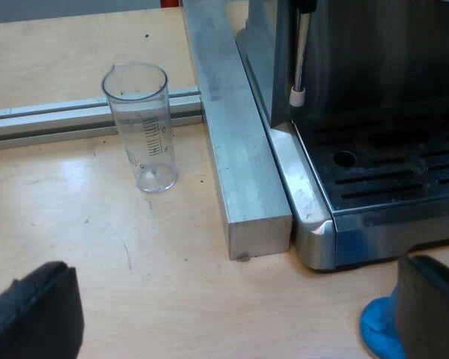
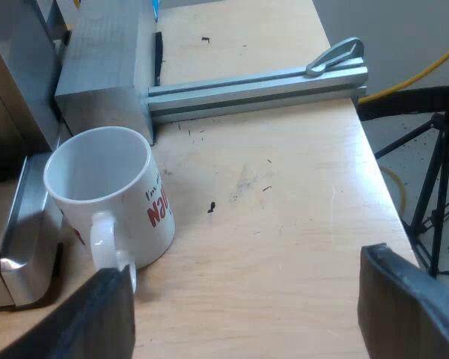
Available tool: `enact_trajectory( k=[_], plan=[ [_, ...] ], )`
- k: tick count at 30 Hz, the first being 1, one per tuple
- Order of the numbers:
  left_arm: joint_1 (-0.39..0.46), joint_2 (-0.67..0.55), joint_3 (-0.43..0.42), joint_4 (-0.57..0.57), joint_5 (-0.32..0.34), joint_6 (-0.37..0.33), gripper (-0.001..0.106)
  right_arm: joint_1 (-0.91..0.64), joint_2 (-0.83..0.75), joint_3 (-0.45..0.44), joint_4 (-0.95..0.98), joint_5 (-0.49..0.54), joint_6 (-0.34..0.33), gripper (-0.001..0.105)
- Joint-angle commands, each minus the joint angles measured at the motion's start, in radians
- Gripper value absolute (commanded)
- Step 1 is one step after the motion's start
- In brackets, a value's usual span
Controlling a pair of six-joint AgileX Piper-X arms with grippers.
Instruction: Remove mug from coffee machine
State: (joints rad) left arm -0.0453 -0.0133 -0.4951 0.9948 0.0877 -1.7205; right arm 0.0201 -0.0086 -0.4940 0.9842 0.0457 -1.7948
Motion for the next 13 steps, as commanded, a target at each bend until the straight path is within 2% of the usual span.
enact_trajectory(
  k=[1, 13],
  plan=[
    [0.002, -0.138, -0.003, -0.009, -0.001, -0.001, 0.086, -0.006, -0.044, -0.004, -0.011, -0.005, -0.005, 0.065],
    [0.002, -0.138, -0.001, -0.013, 0.020, 0.001, 0.086, -0.006, -0.044, -0.004, -0.011, -0.005, -0.005, 0.065]
  ],
)
